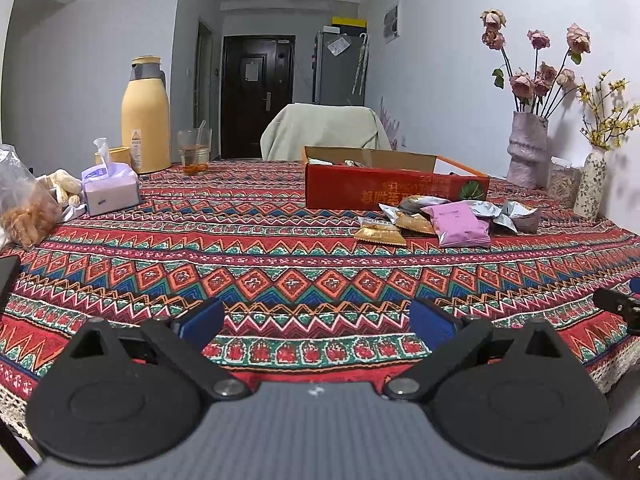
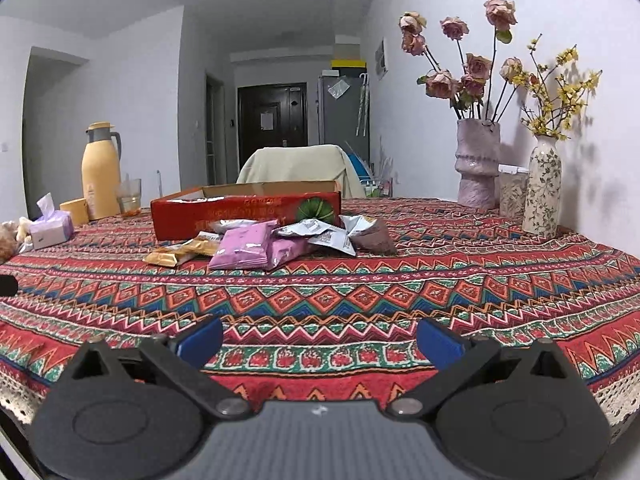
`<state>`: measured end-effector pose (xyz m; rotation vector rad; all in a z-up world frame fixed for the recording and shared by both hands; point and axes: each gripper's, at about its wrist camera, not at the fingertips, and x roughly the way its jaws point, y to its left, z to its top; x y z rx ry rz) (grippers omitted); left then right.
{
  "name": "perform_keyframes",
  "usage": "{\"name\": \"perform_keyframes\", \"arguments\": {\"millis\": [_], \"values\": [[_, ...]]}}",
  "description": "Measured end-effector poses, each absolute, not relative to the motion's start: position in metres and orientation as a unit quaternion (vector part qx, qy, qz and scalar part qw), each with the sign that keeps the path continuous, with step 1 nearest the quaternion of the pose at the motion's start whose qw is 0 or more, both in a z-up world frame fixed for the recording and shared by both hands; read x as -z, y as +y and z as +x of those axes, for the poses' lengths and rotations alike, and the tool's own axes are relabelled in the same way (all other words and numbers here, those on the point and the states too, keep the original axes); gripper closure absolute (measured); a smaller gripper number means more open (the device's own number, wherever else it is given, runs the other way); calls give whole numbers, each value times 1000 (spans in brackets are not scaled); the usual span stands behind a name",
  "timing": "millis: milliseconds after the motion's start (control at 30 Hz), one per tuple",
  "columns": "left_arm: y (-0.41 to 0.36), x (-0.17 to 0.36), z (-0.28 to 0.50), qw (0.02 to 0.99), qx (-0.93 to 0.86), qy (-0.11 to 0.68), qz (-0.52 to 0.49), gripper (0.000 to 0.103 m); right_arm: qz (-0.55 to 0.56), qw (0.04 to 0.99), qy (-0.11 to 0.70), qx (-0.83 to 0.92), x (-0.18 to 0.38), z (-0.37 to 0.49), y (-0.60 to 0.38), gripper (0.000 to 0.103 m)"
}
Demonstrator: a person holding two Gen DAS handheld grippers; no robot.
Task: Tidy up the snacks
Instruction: 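Move both tools back over the snack pile, then grasp a pumpkin oat crisp packet with the left tool while the right tool grasps a white packet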
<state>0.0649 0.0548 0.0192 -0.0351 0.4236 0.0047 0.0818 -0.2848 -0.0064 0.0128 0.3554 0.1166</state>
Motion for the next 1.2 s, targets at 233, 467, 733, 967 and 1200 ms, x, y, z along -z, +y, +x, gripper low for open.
{"name": "perform_keyframes", "arguments": {"millis": [233,467,733,967,1200], "values": [[50,-18,81,975,3,224,-17,2,-2,984,169,-56,2,85,-283,0],[33,-24,139,972,31,233,3,7,2,983,171,-72,-13,109,-280,2],[7,-26,232,966,85,237,55,25,-24,974,189,-121,-30,174,-252,23],[-1,-3,292,947,104,299,50,27,-22,964,224,-142,-29,242,-241,30],[1,5,310,941,94,323,35,43,-36,957,255,-135,-26,308,-249,30]]}}
